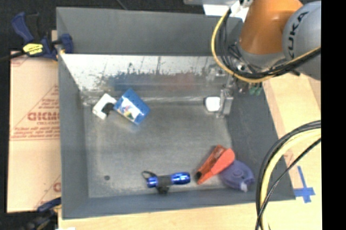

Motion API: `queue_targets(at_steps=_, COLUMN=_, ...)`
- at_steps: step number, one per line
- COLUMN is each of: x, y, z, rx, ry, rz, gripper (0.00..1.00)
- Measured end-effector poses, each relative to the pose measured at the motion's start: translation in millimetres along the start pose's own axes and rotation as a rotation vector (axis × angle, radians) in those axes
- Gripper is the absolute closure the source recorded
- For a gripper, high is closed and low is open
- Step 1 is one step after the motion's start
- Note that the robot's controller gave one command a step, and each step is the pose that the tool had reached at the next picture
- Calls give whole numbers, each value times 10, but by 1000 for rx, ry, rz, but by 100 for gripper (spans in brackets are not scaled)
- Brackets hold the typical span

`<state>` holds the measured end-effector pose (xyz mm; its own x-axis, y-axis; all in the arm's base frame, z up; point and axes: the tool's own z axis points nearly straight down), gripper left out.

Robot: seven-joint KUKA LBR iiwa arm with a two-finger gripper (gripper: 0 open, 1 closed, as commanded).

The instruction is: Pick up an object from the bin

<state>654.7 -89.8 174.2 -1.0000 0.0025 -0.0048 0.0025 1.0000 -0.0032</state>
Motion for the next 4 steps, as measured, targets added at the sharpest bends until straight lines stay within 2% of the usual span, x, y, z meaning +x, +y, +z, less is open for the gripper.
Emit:
queue_targets(at_steps=1, x=7, y=766, z=1035, rx=-3, ry=0, rz=12, gripper=0)
queue_targets(at_steps=2, x=102, y=964, z=390, rx=1, ry=-20, rz=58, gripper=0)
queue_targets(at_steps=3, x=70, y=2269, z=661, rx=0, ry=-7, rz=-78, gripper=0)
queue_targets(at_steps=4, x=127, y=2399, z=1034, rx=0, ry=-20, rz=259, gripper=0)
